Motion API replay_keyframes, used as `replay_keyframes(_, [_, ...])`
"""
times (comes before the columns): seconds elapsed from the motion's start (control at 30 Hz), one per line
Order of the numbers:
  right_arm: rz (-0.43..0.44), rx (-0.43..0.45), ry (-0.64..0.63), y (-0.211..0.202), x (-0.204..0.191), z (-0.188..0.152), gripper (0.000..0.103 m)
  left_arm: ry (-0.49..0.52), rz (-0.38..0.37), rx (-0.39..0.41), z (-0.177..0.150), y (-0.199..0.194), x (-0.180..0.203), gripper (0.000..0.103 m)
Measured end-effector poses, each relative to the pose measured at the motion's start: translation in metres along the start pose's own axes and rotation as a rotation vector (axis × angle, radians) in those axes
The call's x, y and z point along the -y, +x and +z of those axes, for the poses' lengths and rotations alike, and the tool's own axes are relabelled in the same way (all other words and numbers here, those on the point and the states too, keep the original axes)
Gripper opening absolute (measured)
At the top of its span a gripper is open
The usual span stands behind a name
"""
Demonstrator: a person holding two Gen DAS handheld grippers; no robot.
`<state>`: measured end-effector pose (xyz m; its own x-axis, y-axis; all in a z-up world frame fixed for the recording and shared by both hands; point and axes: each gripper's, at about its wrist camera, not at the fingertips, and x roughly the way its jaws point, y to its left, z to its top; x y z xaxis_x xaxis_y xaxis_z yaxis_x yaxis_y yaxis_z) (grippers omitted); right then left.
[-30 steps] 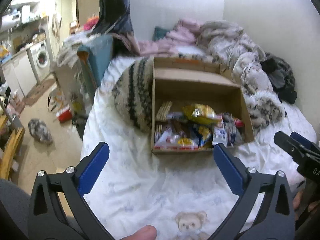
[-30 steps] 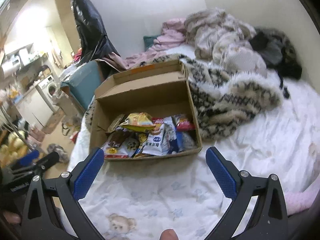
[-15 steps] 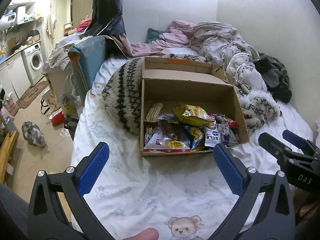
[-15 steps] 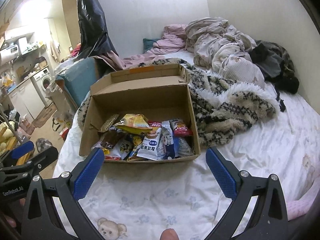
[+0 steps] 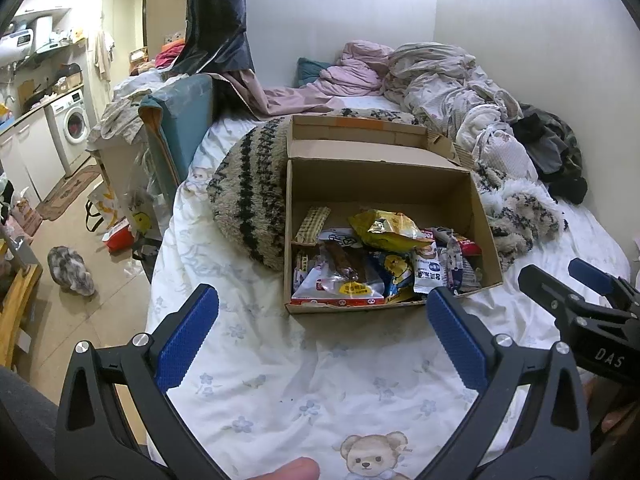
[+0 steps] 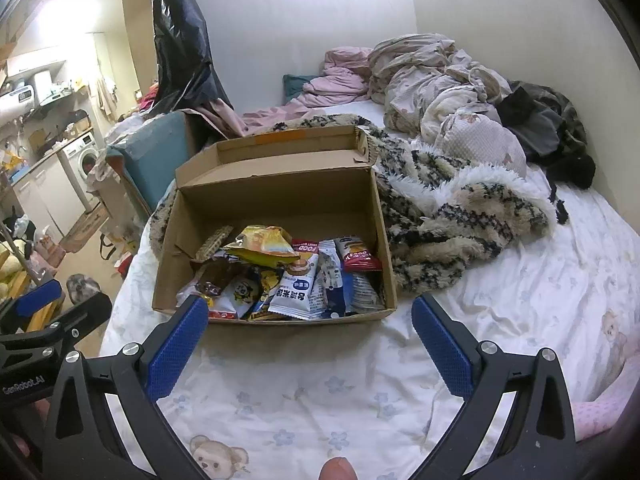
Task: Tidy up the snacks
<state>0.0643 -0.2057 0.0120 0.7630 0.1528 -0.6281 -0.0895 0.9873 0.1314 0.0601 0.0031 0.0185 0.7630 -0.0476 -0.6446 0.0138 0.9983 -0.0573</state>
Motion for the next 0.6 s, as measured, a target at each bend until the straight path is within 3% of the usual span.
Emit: replay_keyframes(0.6, [-0.006,-0.003,-0.003,0.0,0.0001,-0.0005,0.103,-0.005,0.017,0.01,0.0007,-0.0005,-0.0041,0.103])
